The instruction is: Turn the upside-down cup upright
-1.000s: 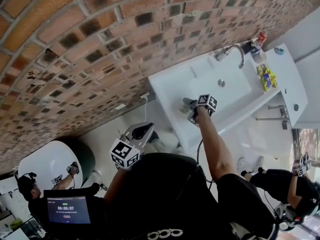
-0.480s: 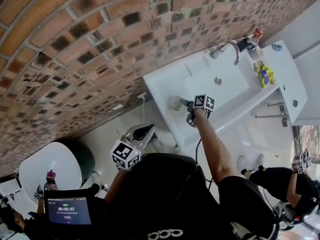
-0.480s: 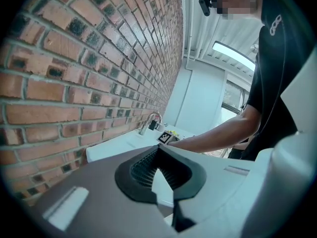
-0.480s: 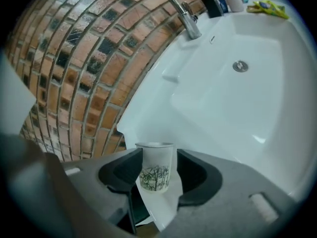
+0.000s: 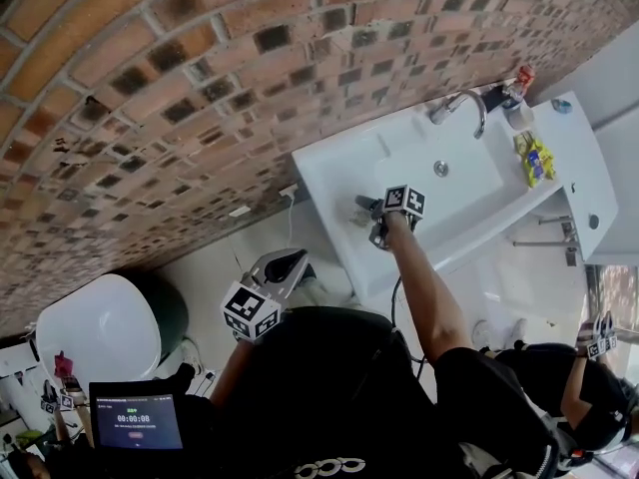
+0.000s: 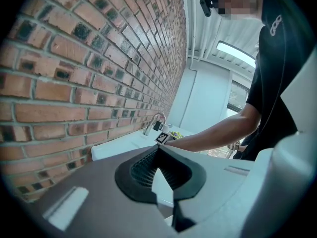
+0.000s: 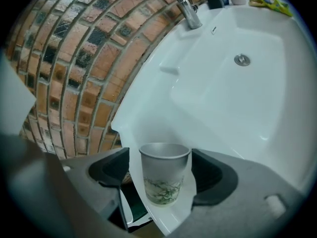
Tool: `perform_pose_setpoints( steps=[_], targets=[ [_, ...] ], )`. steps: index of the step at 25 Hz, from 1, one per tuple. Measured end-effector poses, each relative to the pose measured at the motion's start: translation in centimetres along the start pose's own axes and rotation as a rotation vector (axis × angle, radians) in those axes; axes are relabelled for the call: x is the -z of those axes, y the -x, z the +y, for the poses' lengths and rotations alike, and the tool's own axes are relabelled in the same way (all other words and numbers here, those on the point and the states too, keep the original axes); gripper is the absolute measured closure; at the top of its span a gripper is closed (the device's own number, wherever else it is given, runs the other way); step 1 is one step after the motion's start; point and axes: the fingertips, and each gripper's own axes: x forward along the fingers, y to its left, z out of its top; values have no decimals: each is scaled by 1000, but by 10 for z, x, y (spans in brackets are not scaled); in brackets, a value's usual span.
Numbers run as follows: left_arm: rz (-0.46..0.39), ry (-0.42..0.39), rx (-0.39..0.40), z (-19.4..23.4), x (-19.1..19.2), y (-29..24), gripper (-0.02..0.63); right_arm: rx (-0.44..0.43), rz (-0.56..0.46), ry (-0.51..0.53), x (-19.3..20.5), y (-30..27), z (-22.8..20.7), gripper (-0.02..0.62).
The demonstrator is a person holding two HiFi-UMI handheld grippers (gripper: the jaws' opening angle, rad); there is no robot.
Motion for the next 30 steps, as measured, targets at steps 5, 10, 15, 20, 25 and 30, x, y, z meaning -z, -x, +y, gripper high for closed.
perform_pose_setpoints(
  steps=[5, 10, 15, 20, 25, 30],
  targets=[
    [-6, 5, -24, 9, -4, 3, 591, 51, 66, 5, 6, -13, -5, 226],
    [-8, 7, -38, 15, -6, 4, 591, 21, 53, 68, 6, -8, 1, 281],
    [-3, -6, -27, 11, -7, -3, 591, -81, -100, 286, -11, 12, 25, 281],
    [1, -21, -1, -5, -8, -14, 591, -31, -208, 699, -2, 31, 32, 282],
    [10, -29, 13, -21, -5, -19, 591, -20, -238, 911, 27, 36, 22, 284],
    [16, -30, 4, -34, 2, -20, 591, -29, -292, 1025, 42, 47, 19, 284]
  ],
)
